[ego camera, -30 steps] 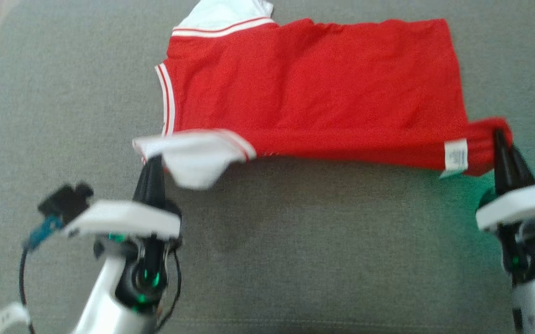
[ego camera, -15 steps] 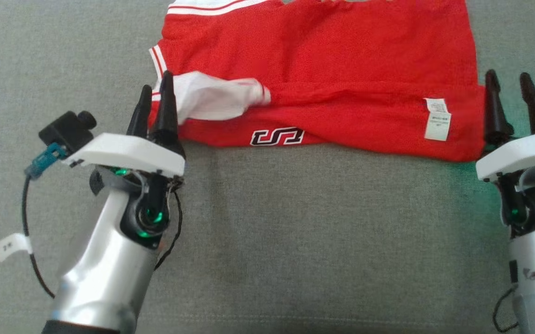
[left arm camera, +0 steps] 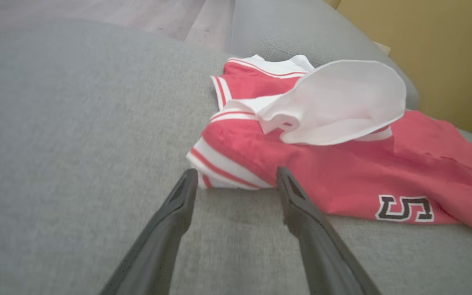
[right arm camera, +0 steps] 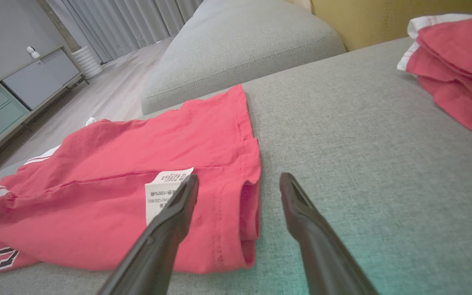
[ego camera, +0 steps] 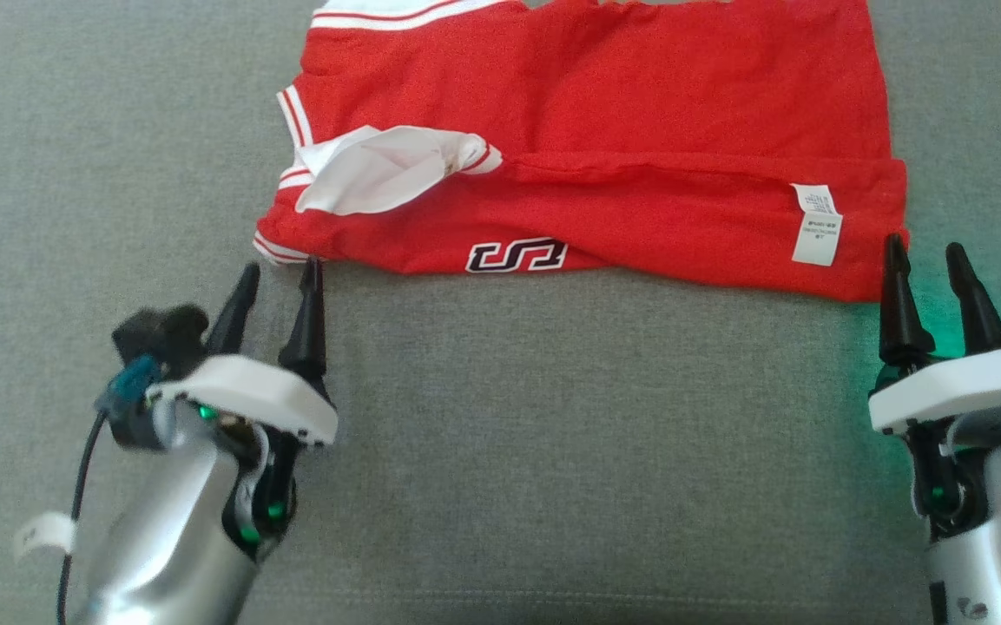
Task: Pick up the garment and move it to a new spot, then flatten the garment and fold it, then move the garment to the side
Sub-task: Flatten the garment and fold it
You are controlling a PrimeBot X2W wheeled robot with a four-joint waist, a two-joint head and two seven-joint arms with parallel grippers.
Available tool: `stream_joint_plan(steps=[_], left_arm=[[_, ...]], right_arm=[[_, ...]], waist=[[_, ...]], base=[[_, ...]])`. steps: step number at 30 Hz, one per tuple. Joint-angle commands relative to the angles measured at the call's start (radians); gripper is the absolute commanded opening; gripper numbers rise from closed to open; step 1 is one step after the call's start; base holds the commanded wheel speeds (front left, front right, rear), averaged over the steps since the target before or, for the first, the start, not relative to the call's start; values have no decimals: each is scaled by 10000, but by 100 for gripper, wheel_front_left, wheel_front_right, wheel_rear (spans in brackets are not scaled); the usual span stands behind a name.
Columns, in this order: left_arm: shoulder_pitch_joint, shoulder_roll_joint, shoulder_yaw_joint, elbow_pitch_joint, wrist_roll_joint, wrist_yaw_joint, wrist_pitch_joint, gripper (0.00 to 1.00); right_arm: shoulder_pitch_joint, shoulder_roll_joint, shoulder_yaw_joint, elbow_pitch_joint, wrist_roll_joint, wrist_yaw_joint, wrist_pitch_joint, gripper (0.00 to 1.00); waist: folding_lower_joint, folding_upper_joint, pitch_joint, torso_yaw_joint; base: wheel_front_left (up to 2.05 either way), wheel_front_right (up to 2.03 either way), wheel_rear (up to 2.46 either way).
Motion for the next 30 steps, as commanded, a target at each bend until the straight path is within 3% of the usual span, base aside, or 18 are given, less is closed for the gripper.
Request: stream_joint_plan(steps=[1, 7, 13, 14, 15, 16, 17, 30], left_arm=[[-727, 434, 210, -202, 475, 51, -119, 100], [-1340, 756, -210, 212, 1410, 94, -68, 100], [-1900, 1096, -763, 1330, 1958, 160, 946, 100], [-1951, 1115, -771, 1428, 1992, 185, 922, 71], [-1960, 1101, -775, 1485, 1973, 165, 891, 28], [-1929, 1080, -781, 1509, 1927, 124, 879, 11], [-1875, 1070, -794, 1500, 1887, 82, 860, 0], [-406, 1457, -1039, -36, 1839, 406, 899, 0]], right_arm=[[-189, 26, 223, -424, 9, 65, 9, 100], [-327, 76, 275, -482, -45, 65, 85, 100], [-420, 74, 331, -454, -83, 65, 99, 100], [-437, 81, 358, -438, -89, 65, 94, 100], [-444, 86, 377, -418, -94, 65, 84, 100], [-437, 91, 391, -388, -97, 65, 76, 100], [-416, 98, 402, -337, -90, 65, 98, 100], [-365, -102, 563, 785, -230, 65, 552, 100]], waist=[[0, 0, 109, -108], [0, 0, 216, -257], [0, 0, 258, -402], [0, 0, 260, -436], [0, 0, 252, -454], [0, 0, 237, -464], [0, 0, 214, -467], [0, 0, -150, -112]], base=[[0, 0, 0], [0, 0, 0], [0, 0, 0], [0, 0, 0], [0, 0, 0], [0, 0, 0], [0, 0, 0], [0, 0, 0]])
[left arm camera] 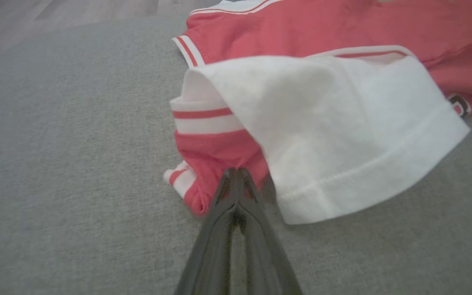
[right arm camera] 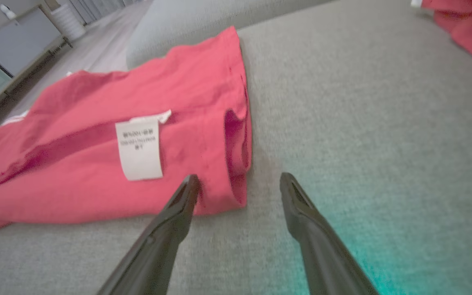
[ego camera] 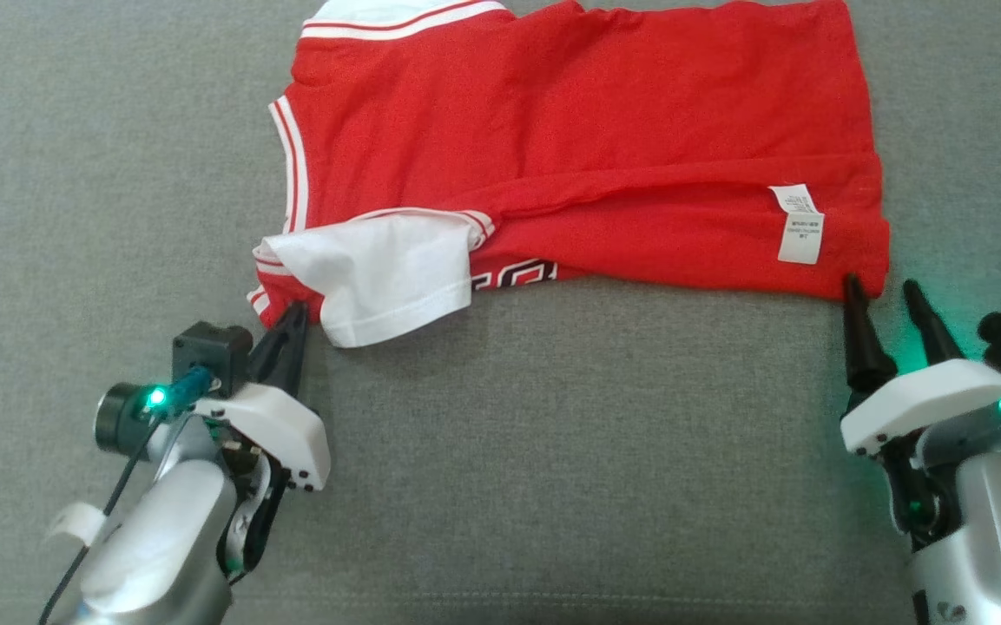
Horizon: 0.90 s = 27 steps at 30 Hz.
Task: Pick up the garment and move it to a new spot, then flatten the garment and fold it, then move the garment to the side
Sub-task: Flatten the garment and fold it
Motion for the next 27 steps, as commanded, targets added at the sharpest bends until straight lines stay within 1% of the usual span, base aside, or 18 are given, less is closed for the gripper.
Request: stream_joint_plan(steps=[1, 4, 8, 9, 11, 14, 18, 21, 22, 27], left_arm=[[-217, 436, 392, -356, -21, 92, -93, 0], [-205, 518, 389, -605, 32, 161, -141, 0], [-254, 564, 379, -829, 16, 180, -80, 0], [-261, 581, 380, -856, 5, 178, -67, 0], [-263, 619, 379, -874, -16, 167, -49, 0], [-249, 639, 358, -863, -45, 163, -27, 0], [-165, 706, 336, -948, -166, 59, 42, 0], [46, 811, 357, -1156, -430, -162, 134, 0], [46, 811, 357, -1156, -430, -162, 134, 0], [652, 1003, 304, -1775, -894, -397, 556, 0]], right_arm=[[-287, -107, 275, -167, -61, 65, 48, 100], [-472, -184, 413, 236, -157, 65, 235, 100], [-715, -267, 509, 602, -158, 65, 141, 100], [-768, -288, 538, 695, -149, 65, 100, 95], [-852, -328, 627, 863, -100, 65, 29, 0], [-893, -427, 772, 1041, 49, 65, -14, 0], [-697, -698, 750, 917, 225, 65, -131, 0], [-338, -976, 691, 626, 318, 65, -67, 0], [-338, -976, 691, 626, 318, 65, -67, 0], [559, -1370, 385, -191, 448, 65, 275, 0]], waist=[[0, 0, 4, 34], [0, 0, 37, 101], [0, 0, 82, 169], [0, 0, 84, 178], [0, 0, 75, 193], [0, 0, 15, 217], [0, 0, -164, 234], [0, 0, -383, 217], [0, 0, -383, 217], [0, 0, -692, 143]], base=[[0, 0, 0], [0, 0, 0], [0, 0, 0], [0, 0, 0], [0, 0, 0], [0, 0, 0], [0, 0, 0], [0, 0, 0], [0, 0, 0], [0, 0, 0]])
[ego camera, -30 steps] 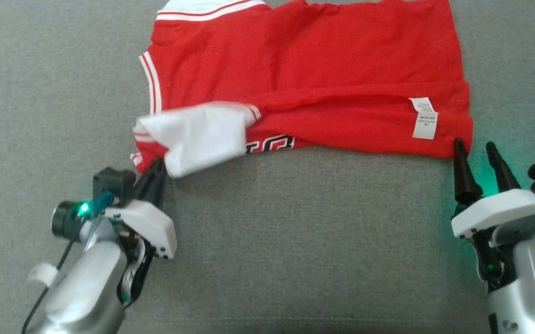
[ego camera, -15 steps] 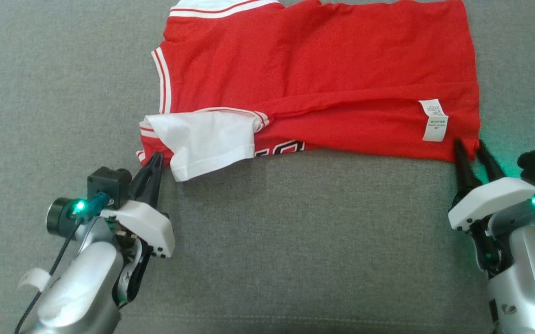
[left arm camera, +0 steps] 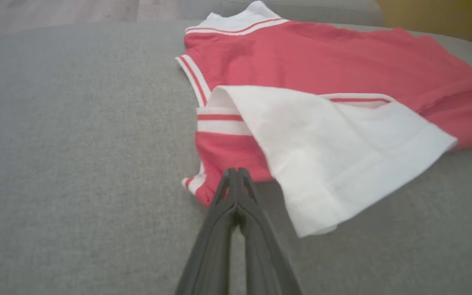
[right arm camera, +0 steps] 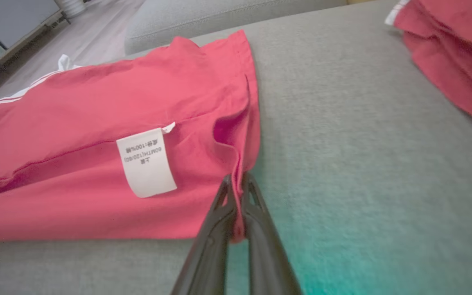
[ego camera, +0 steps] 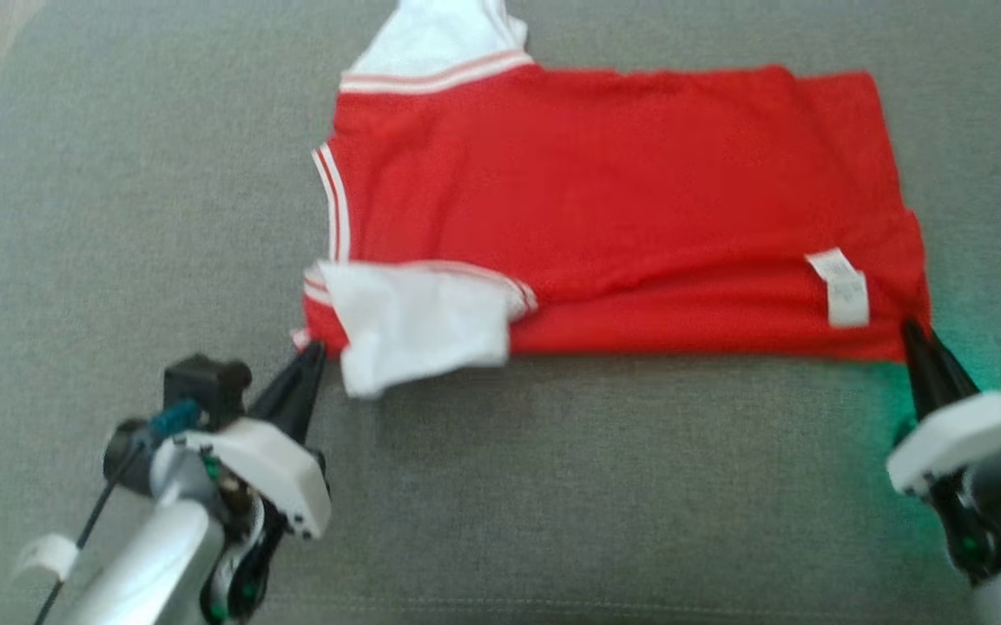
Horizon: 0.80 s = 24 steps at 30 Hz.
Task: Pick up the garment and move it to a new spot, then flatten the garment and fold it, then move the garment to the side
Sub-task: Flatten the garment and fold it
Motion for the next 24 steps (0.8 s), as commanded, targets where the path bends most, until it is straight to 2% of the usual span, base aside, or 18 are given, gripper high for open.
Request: stream_joint_plan(steps=[1, 6, 10, 13, 14, 15, 16, 17, 18, 19, 20, 24], left_arm=[[-55, 446, 343, -435, -112, -19, 71, 0], [922, 778, 260, -1534, -445, 120, 563, 0], [1789, 1068, 142, -2411, -514, 414, 832, 0], [2240, 1074, 144, -2817, -591, 658, 816, 0], [2313, 1028, 120, -2883, -604, 704, 798, 0], [2349, 965, 73, -2922, -607, 730, 796, 0], [2338, 878, -2, -2947, -601, 721, 800, 0], [2301, 776, -87, -2943, -593, 715, 829, 34], [2237, 674, -184, -2904, -567, 710, 883, 47], [2158, 555, -272, -2842, -559, 701, 938, 80], [2067, 428, -360, -2768, -561, 672, 985, 100], [1584, 39, -726, -2406, -399, 529, 1158, 100]], right_arm=[[253, -339, 19, -500, 111, 65, 111, 0], [1512, -536, -492, -1631, 105, 65, 700, 0], [2507, -456, -934, -2450, 117, 65, 1182, 0], [2871, -323, -1252, -2794, -2, 65, 1310, 0], [2887, -229, -1351, -2811, -53, 65, 1333, 13], [2859, -120, -1454, -2788, -132, 65, 1338, 100], [2806, -18, -1530, -2756, -240, 65, 1315, 100], [2759, 74, -1550, -2721, -350, 65, 1317, 100], [2714, 153, -1545, -2689, -448, 65, 1327, 100], [2657, 218, -1538, -2672, -524, 65, 1318, 100], [2604, 269, -1532, -2658, -585, 65, 1304, 100], [2409, 398, -1543, -2695, -740, 65, 1267, 100]], waist=[[0, 0, -111, -54], [0, 0, -401, -189], [0, 0, -612, -281], [0, 0, -708, -380], [0, 0, -730, -408], [0, 0, -754, -428], [0, 0, -770, -437], [0, 0, -785, -438], [0, 0, -795, -442], [0, 0, -791, -448], [0, 0, -779, -458], [0, 0, -624, -473]], base=[[0, 0, 0], [0, 0, 0], [0, 0, 0], [0, 0, 0], [0, 0, 0], [0, 0, 0], [0, 0, 0], [0, 0, 0], [0, 0, 0], [0, 0, 0], [0, 0, 0], [0, 0, 0]])
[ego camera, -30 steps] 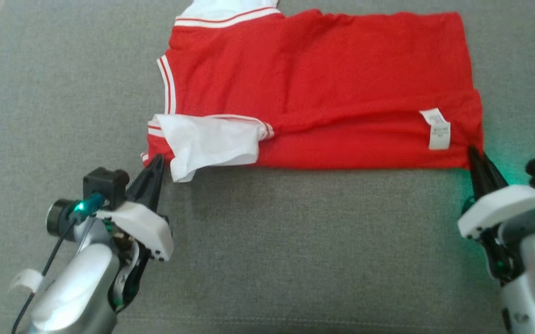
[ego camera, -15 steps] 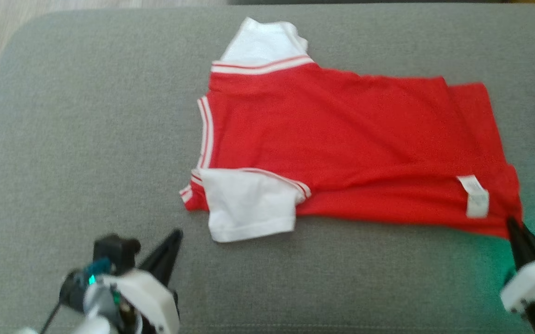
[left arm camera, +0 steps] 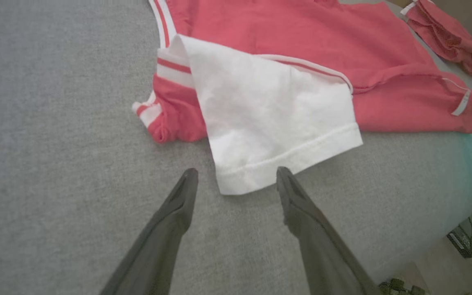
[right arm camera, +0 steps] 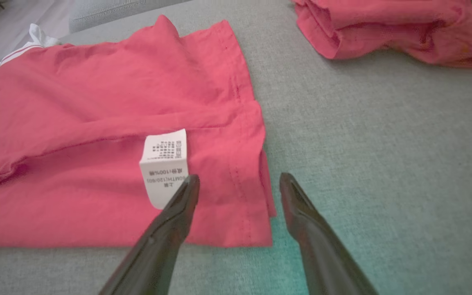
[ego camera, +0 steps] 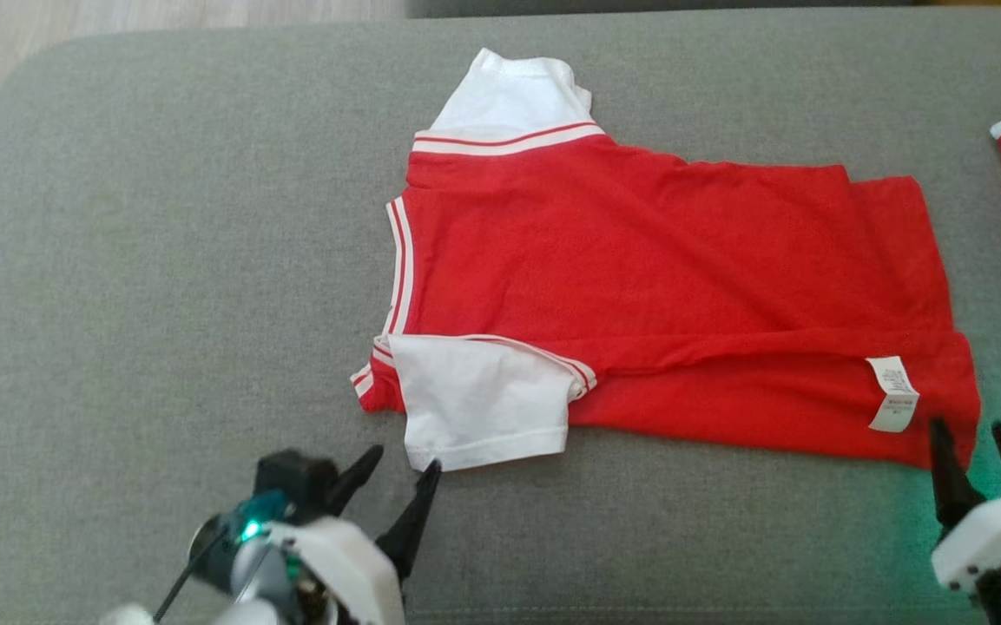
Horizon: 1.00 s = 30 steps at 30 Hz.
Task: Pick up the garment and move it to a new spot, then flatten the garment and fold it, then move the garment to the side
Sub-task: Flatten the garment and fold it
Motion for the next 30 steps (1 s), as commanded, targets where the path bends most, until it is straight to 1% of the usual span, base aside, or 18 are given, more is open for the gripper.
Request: stream_joint_plan(steps=[1, 4, 8, 9, 10, 11, 12, 13, 16, 19, 22, 26, 28, 30], left_arm=[[-636, 47, 254, -122, 110, -79, 3, 100], [-977, -169, 136, 312, 166, -156, 61, 100], [-1366, -259, -103, 950, 338, -190, 415, 100], [-1493, -323, -157, 1169, 326, -250, 484, 94], [-1571, -328, -165, 1264, 370, -263, 442, 83], [-1636, -342, -158, 1343, 400, -278, 363, 45], [-1679, -368, -135, 1405, 391, -303, 269, 11], [-1715, -395, -110, 1457, 362, -353, 171, 0], [-1756, -433, -71, 1533, 223, -508, 82, 0], [-1728, -506, 202, 1343, -290, -749, -27, 0], [-1702, -658, 839, 753, -1360, -1069, -32, 0], [-2067, -853, 1951, 16, -2768, -1257, 34, 1], [-2356, -989, 2452, -115, -3202, -1292, -145, 100], [-2568, -861, 2659, -76, -3066, -1214, -323, 100]], right_arm=[[-444, -121, 122, -366, -93, 65, -95, 100], [-589, -99, 143, -379, -131, 65, -112, 100], [-777, -73, 233, -386, -120, 65, -143, 100], [-848, -69, 258, -394, -92, 65, -157, 100], [-880, -76, 263, -401, -82, 65, -168, 100], [-910, -74, 251, -402, -70, 65, -195, 100], [-927, -79, 244, -394, -60, 65, -217, 100], [-936, -86, 235, -381, -57, 65, -239, 100], [-936, -80, 188, -342, -59, 65, -292, 100], [-935, -67, 150, -251, -71, 65, -362, 100], [-943, -37, 148, -156, -96, 65, -416, 100], [-1037, 10, 230, -23, -102, 65, -489, 100], [-1086, 57, 290, 26, -98, 65, -543, 100], [-1146, 101, 382, 83, -71, 65, -593, 100]], waist=[[0, 0, 79, -6], [0, 0, 189, -33], [0, 0, 348, -106], [0, 0, 412, -134], [0, 0, 447, -149], [0, 0, 469, -161], [0, 0, 483, -171], [0, 0, 494, -178], [0, 0, 494, -186], [0, 0, 459, -213], [0, 0, 425, -266], [0, 0, 449, -420], [0, 0, 480, -511], [0, 0, 516, -652]], base=[[0, 0, 0], [0, 0, 0], [0, 0, 0], [0, 0, 0], [0, 0, 0], [0, 0, 0], [0, 0, 0], [0, 0, 0], [0, 0, 0], [0, 0, 0], [0, 0, 0], [0, 0, 0], [0, 0, 0], [0, 0, 0]])
